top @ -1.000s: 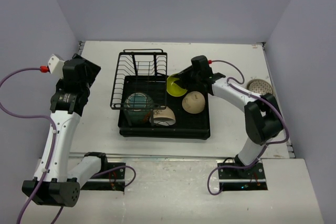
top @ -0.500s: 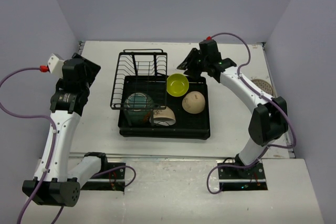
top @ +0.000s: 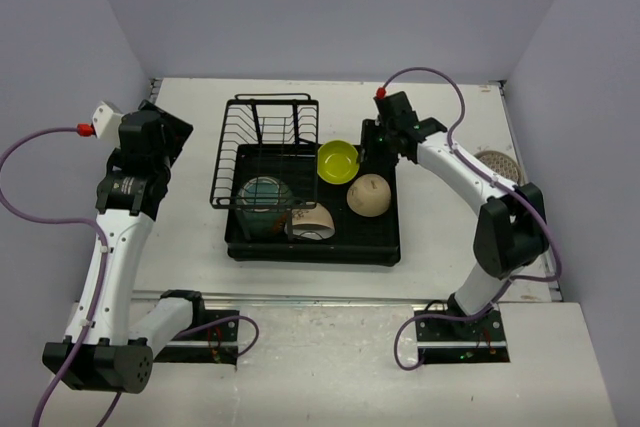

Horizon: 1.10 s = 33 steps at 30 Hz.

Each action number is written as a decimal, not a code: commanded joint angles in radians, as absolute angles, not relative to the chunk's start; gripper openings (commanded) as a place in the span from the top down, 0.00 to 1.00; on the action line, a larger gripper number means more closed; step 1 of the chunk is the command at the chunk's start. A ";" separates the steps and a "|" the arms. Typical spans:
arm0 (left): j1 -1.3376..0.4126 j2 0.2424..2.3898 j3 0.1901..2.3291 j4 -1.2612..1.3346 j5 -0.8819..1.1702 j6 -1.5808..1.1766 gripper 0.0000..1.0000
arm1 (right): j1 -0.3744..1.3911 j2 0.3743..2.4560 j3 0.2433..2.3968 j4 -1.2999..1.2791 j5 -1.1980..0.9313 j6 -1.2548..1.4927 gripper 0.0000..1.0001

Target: Unload the bowls from the dish rack

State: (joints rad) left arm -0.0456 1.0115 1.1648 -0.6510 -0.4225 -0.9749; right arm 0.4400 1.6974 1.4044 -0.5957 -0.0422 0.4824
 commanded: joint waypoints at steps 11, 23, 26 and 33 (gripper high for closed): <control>-0.032 1.019 1.189 -0.618 -0.437 -0.953 0.05 | 0.443 1.804 1.430 -0.540 -0.094 0.449 0.58; -0.032 1.029 1.187 -0.614 -0.431 -0.959 0.05 | 0.466 1.810 1.457 -0.517 -0.133 0.468 1.00; -0.032 1.035 1.189 -0.611 -0.428 -0.959 0.05 | 0.480 1.781 1.477 -0.523 -0.150 0.476 1.00; -0.032 1.042 1.187 -0.606 -0.423 -0.954 0.05 | 0.494 1.695 1.609 -0.613 -0.152 0.503 1.00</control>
